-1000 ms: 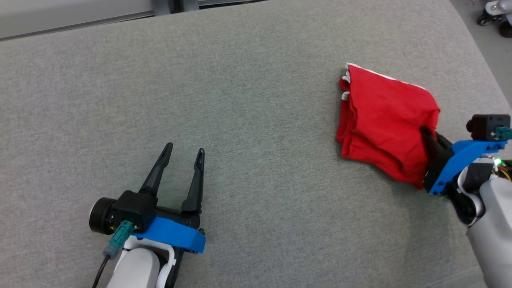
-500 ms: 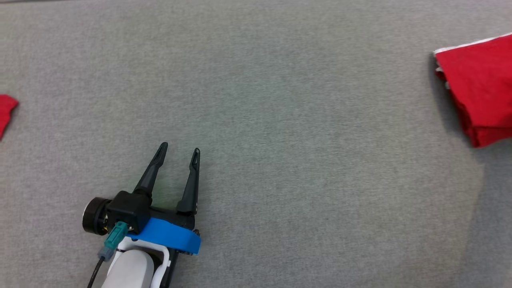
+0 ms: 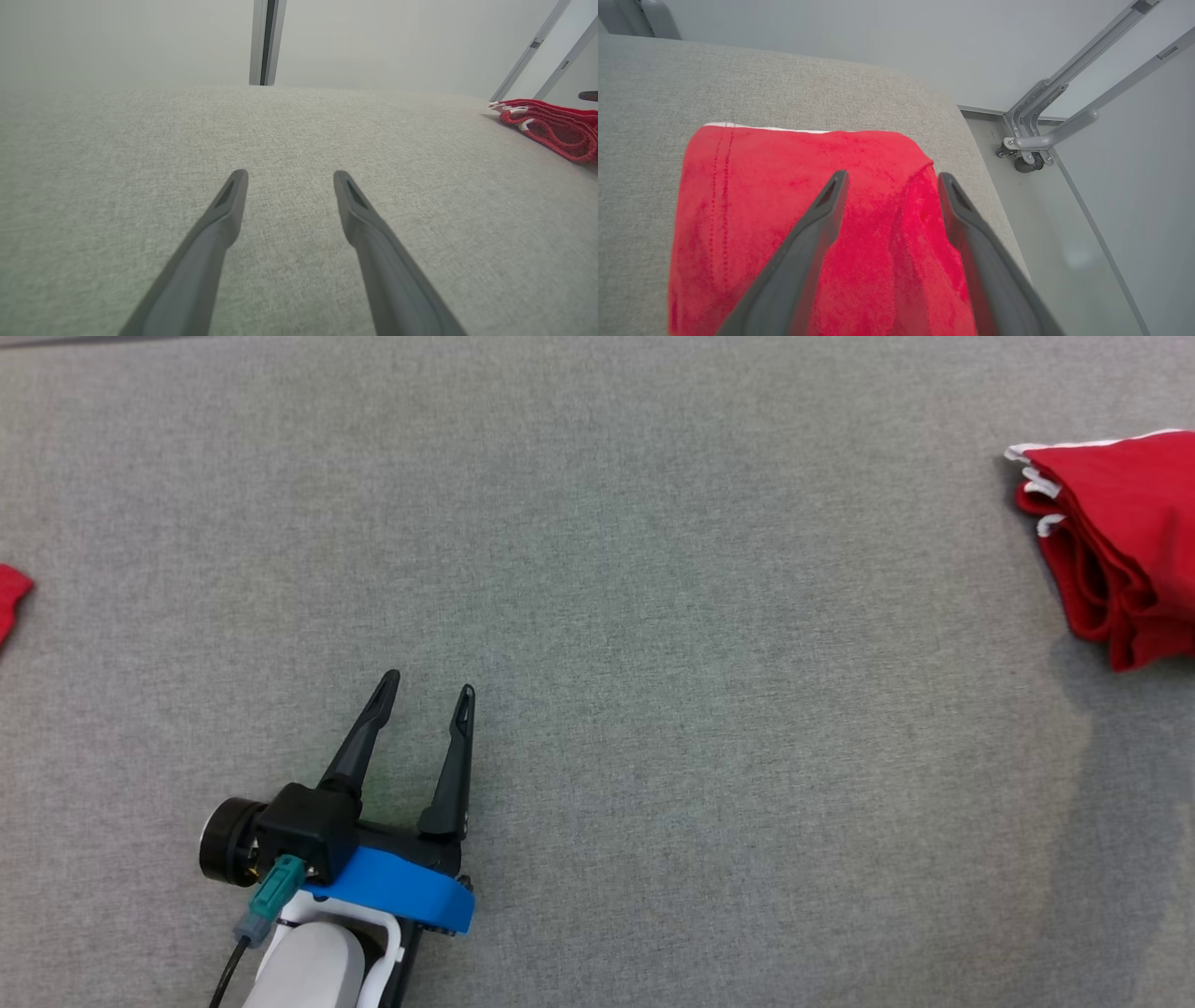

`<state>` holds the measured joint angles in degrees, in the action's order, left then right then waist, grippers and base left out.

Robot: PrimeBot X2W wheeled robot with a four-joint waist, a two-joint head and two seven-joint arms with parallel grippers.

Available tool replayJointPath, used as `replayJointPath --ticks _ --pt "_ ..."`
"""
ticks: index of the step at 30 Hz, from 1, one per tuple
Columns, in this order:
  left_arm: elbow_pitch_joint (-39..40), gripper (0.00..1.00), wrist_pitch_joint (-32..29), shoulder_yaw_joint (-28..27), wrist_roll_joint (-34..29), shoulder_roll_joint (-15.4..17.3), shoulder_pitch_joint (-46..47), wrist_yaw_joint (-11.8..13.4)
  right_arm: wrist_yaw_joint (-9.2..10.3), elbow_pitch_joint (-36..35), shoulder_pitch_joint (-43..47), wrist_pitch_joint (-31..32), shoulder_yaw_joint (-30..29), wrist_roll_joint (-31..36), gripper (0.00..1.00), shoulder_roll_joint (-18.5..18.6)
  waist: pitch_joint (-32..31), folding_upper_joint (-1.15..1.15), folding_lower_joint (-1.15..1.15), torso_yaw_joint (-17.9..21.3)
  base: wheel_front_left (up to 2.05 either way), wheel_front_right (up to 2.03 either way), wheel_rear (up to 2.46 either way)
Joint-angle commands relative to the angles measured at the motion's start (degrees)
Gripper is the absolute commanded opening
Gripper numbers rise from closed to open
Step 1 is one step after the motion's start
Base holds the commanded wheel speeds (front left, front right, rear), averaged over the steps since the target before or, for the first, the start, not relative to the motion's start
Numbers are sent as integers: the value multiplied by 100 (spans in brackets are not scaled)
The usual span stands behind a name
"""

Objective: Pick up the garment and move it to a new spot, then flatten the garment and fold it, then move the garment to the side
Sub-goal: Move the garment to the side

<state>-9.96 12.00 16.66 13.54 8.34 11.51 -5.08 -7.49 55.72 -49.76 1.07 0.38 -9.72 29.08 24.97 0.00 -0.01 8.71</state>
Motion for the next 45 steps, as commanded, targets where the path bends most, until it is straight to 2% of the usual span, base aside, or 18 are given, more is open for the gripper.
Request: replayJointPath --ticks 1,9,12,16,22,27,31,33,38,45 --pt "-2 100 3 -5 34 3 -5 2 -1 -60 -24 -98 33 -30 100 -110 -80 0 1 49 0 0 0" --pt "-421 100 137 -266 430 -87 194 -8 -1 -533 254 -850 167 -155 100 -518 -638 0 1 2 0 0 0" --pt "-727 100 217 -434 596 -136 195 6 0 -803 528 -1278 95 55 100 -652 -929 0 1 -102 0 0 0" --pt "-1041 100 287 -705 742 -159 68 76 -1 -1233 1219 -1505 49 201 100 -1329 -1276 0 1 -271 0 0 0" --pt "-1189 100 321 -924 728 -240 -289 106 -1 -1974 2396 -1597 -69 424 100 -2128 -1718 0 1 -555 0 0 0" --pt "-1186 100 324 -987 696 -362 -627 120 -1 -2514 3234 -1624 -257 680 100 -2504 -1963 0 1 -767 0 0 0" --pt "-1259 100 325 -929 629 -421 -804 89 0 -2809 3812 -1629 -517 702 100 -2600 -2119 0 1 -924 0 0 0" --pt "-1289 100 326 -892 594 -438 -825 80 -1 -2947 4036 -1632 -552 440 100 -2613 -2176 0 1 -990 0 0 0" --pt "-1374 100 326 -799 574 -483 -911 82 -1 -3130 4408 -1632 -261 146 100 -2617 -2270 0 1 -999 0 0 0" --pt "-1452 100 327 -750 597 -518 -993 112 -1 -3178 4513 -1633 -117 178 100 -2610 -2358 0 1 -977 0 0 0"
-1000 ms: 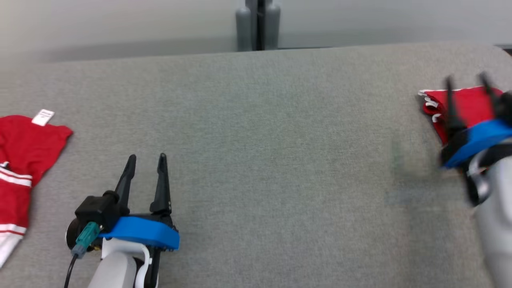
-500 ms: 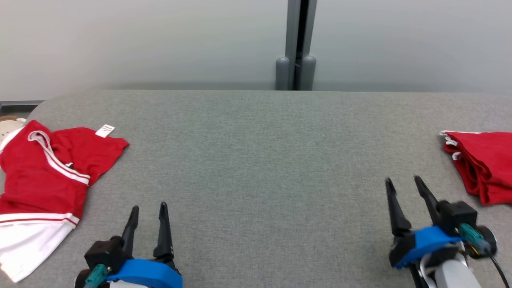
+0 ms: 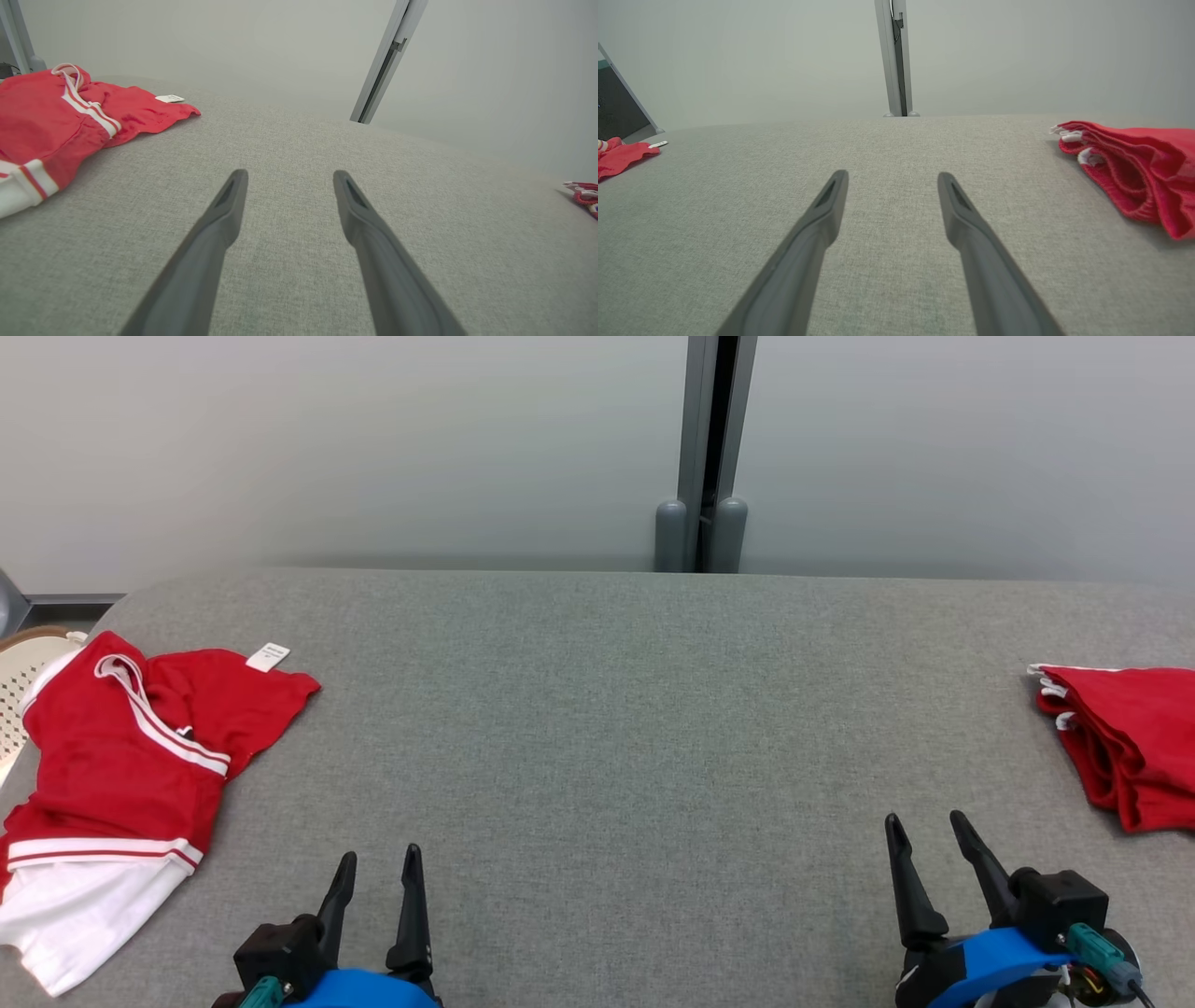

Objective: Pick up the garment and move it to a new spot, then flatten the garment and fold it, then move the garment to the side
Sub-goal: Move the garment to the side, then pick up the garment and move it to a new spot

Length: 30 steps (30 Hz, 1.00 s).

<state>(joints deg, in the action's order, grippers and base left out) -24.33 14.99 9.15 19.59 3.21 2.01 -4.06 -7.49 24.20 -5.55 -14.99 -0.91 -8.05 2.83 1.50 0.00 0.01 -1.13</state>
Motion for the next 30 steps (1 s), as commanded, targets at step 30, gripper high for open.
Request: replayJointPath --ticks 30 --pt "213 100 28 65 -47 -33 4 54 -1 -8 156 15 21 77 100 12 -114 0 -1 -1760 0 0 0"
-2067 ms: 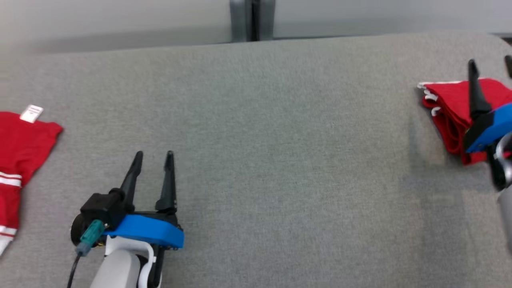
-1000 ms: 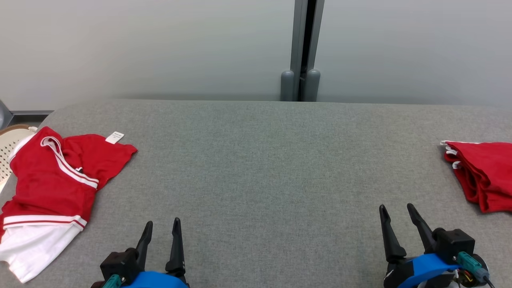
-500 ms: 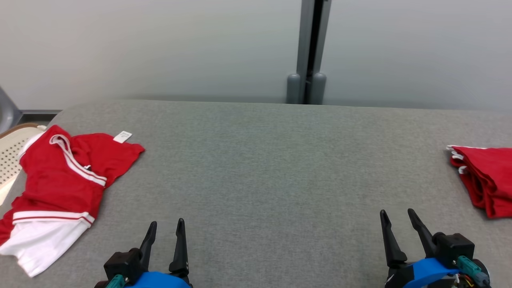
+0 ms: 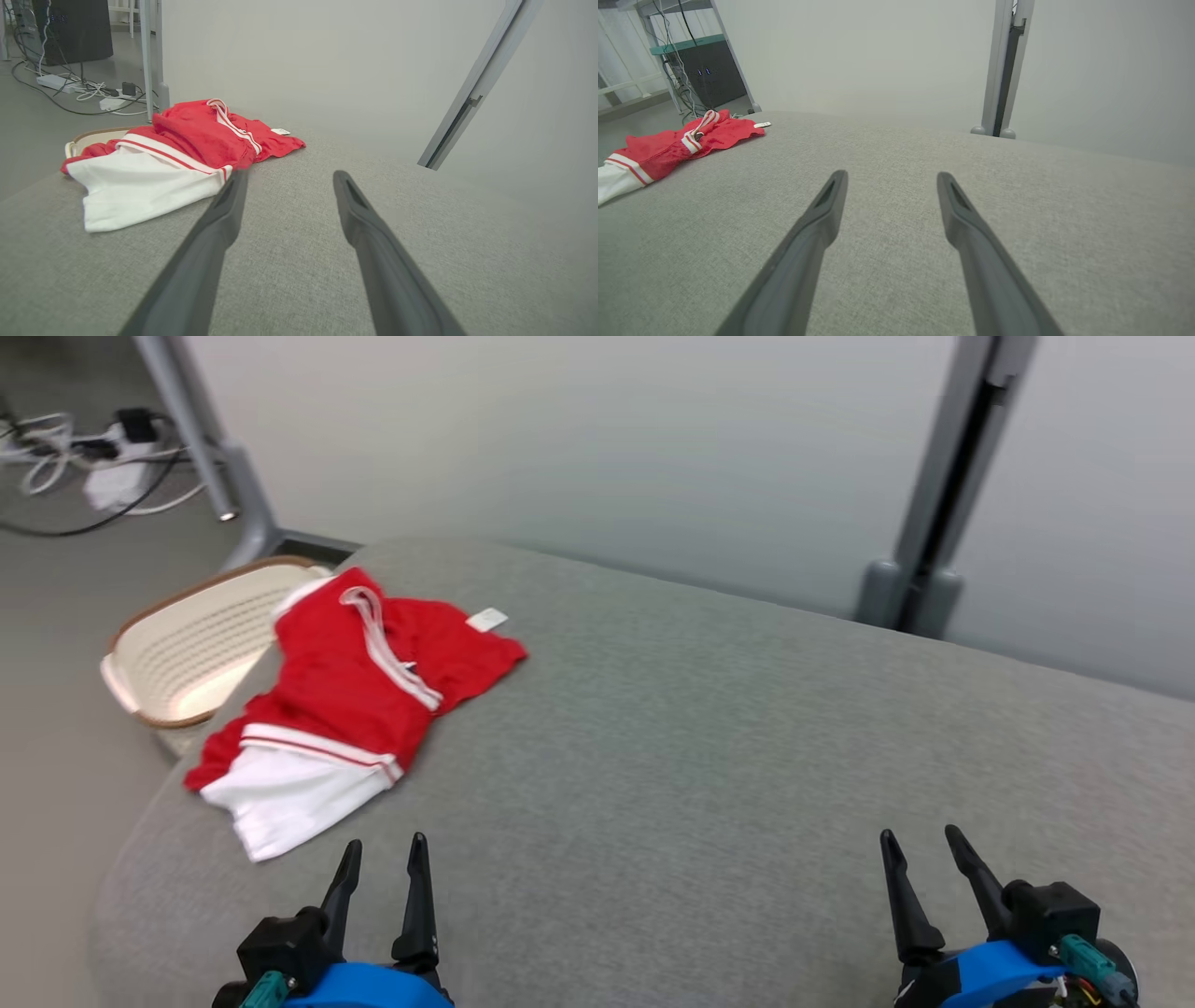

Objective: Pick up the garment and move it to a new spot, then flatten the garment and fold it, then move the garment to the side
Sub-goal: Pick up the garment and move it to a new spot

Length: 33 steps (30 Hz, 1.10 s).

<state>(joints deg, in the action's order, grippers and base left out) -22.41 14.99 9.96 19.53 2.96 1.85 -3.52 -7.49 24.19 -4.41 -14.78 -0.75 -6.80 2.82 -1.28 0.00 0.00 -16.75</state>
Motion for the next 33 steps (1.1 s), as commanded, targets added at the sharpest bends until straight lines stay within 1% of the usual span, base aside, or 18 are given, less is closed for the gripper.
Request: replayJointPath --ticks 1,5,9,11,13,16,21,22,26,29,31,33 --pt "34 100 28 -20 -46 -9 7 -1 -1 5 57 -2 18 -68 100 15 152 0 0 -310 0 0 0" --pt "81 100 28 -82 -72 19 -62 -1 -1 28 70 -3 152 -136 100 13 118 0 0 -631 0 0 0" --pt "128 100 28 -109 -92 31 -130 -24 -1 10 70 -11 210 -160 100 16 133 0 0 -779 0 0 0" --pt "162 100 28 -155 -55 30 -139 -17 -1 -17 38 -14 275 -90 100 15 172 0 0 -795 0 0 0" --pt "277 100 28 -357 33 47 -87 68 -1 -37 -27 7 414 -90 100 13 224 0 0 -775 0 0 0" --pt "442 100 28 -613 71 160 23 119 0 -90 -148 44 498 -59 100 18 337 0 0 -722 0 0 0" --pt "694 100 29 -908 2 508 495 105 0 -247 -341 159 438 148 100 16 601 0 0 -592 0 0 0" --pt "774 100 -33 -998 -9 694 841 104 0 -352 -439 229 386 284 100 16 728 0 0 -528 0 0 0" --pt "690 100 -344 -995 -67 1069 1679 5 0 -603 -639 384 312 519 100 15 1039 0 0 -373 0 0 0" --pt "396 100 -747 -983 172 1198 2289 -132 -1 -791 -781 524 318 668 100 18 1312 0 0 -241 0 0 0" --pt "52 100 -1127 -889 277 1311 2632 -216 -1 -892 -881 613 356 748 100 16 1506 0 0 -153 0 0 0" --pt "-302 100 -1546 -720 383 1345 2925 -294 -1 -994 -955 703 390 834 100 16 1692 0 0 -77 0 0 0"
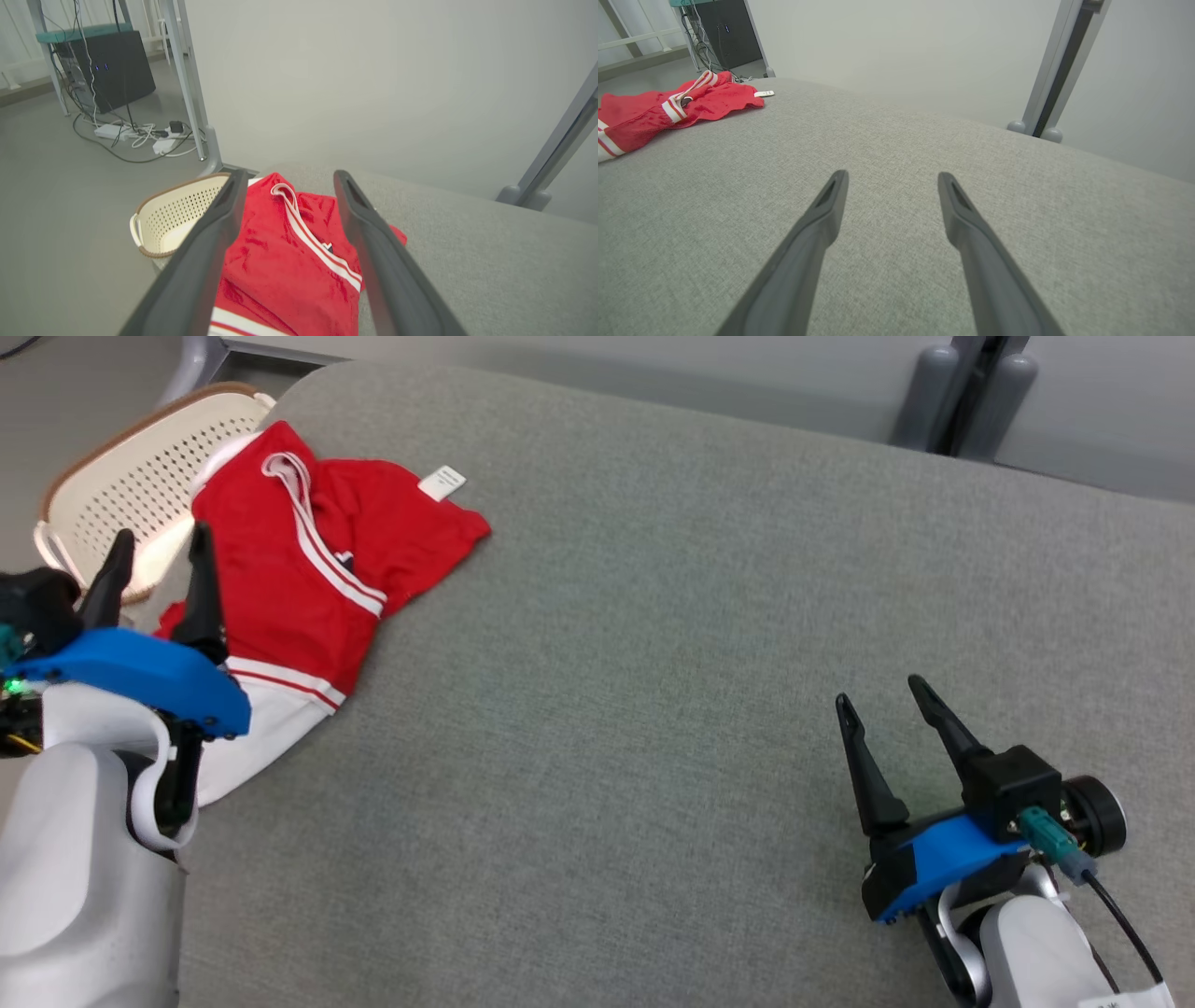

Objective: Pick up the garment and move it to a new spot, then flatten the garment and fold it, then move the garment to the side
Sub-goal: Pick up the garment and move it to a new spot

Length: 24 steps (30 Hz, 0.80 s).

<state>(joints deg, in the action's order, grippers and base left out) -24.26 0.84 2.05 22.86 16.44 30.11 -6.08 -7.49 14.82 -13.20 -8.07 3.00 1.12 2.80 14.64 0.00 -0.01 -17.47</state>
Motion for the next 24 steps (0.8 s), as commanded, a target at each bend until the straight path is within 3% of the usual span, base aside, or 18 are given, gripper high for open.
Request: replayJointPath --ticks 1,10,17,18,19,20,21,24 --pt "-306 100 -328 148 138 -13 240 -59 0 -95 -99 69 13 83 100 18 184 0 1 21 0 0 0" --pt "-1307 100 -1719 1037 661 83 722 -154 0 -516 -203 327 -16 383 100 19 879 0 1 247 0 0 0" --pt "-1590 100 -1882 1575 1031 332 802 -139 -1 -690 -214 353 -83 439 100 19 1051 0 1 332 0 0 0" --pt "-1659 76 -1841 1601 1046 345 809 -139 -1 -688 -204 340 -87 420 100 19 1042 0 1 342 0 0 0" --pt "-1730 36 -1810 1608 1061 359 830 -139 -1 -675 -188 332 -82 399 100 19 1025 0 1 352 0 0 0" --pt "-1796 7 -1769 1620 1077 379 851 -139 -1 -653 -166 320 -74 377 100 19 1000 0 1 360 0 0 0" --pt "-1854 0 -1697 1625 1077 419 874 -140 -1 -627 -146 304 -58 358 100 19 972 0 1 369 0 0 0" --pt "-1937 0 -1442 1627 1082 472 940 -140 -1 -556 -98 260 -45 273 100 18 867 0 1 374 0 0 0"
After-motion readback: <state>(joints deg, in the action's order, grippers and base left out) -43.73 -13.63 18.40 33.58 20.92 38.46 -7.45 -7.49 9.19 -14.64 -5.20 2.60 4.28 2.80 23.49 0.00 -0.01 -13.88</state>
